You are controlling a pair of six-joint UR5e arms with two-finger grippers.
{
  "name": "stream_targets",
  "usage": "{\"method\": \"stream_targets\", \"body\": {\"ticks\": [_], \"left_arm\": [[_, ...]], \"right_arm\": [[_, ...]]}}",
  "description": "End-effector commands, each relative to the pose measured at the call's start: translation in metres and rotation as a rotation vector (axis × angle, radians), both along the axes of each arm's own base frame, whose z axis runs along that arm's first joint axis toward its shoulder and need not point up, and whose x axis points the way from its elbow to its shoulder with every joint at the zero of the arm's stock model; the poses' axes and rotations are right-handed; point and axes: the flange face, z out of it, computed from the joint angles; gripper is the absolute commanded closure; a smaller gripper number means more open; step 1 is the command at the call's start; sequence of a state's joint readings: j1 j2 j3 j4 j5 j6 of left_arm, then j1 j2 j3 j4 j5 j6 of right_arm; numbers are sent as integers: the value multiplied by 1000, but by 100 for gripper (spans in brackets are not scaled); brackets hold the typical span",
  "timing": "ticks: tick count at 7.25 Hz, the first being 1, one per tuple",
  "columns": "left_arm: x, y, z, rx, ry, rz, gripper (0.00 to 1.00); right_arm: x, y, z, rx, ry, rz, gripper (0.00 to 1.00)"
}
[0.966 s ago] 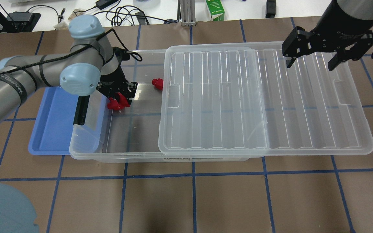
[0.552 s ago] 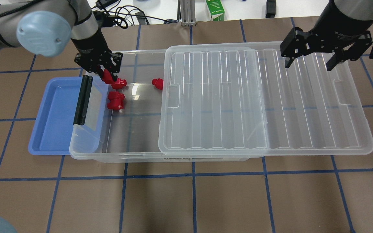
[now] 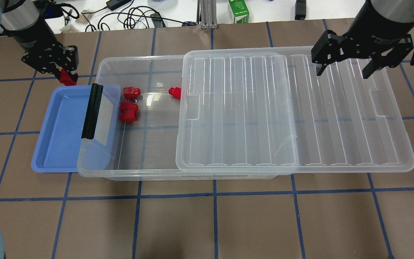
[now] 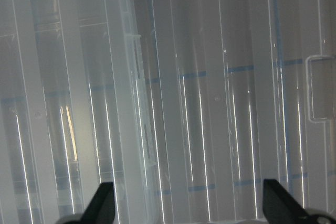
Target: Place red block in blue tray from box
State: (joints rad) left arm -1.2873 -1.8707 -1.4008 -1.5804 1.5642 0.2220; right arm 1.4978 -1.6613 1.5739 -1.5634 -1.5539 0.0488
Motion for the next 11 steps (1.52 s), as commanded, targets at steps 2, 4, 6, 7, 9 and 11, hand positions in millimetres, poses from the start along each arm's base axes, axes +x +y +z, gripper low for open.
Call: {"method": "stream_targets", "body": {"ticks": [2, 4, 6, 7, 9, 11], "left_arm": [[45, -9, -60, 45, 29, -56, 100], [71, 8, -128, 94, 54, -5, 100], [74, 13, -177, 42, 32, 4, 100], [75, 11, -191, 51, 37, 4, 100], [79, 9, -205, 69, 42, 9, 100], [80, 7, -214, 68, 41, 7, 100]], "right_arm": [[0, 0, 0, -1, 0, 1, 0], [0, 0, 0, -1, 0, 1, 0], [0, 0, 1, -3, 0, 1, 0], [0, 0, 0, -1, 0, 1, 0], [0, 0, 1, -3, 0, 1, 0], [0, 0, 0, -1, 0, 1, 0]]}}
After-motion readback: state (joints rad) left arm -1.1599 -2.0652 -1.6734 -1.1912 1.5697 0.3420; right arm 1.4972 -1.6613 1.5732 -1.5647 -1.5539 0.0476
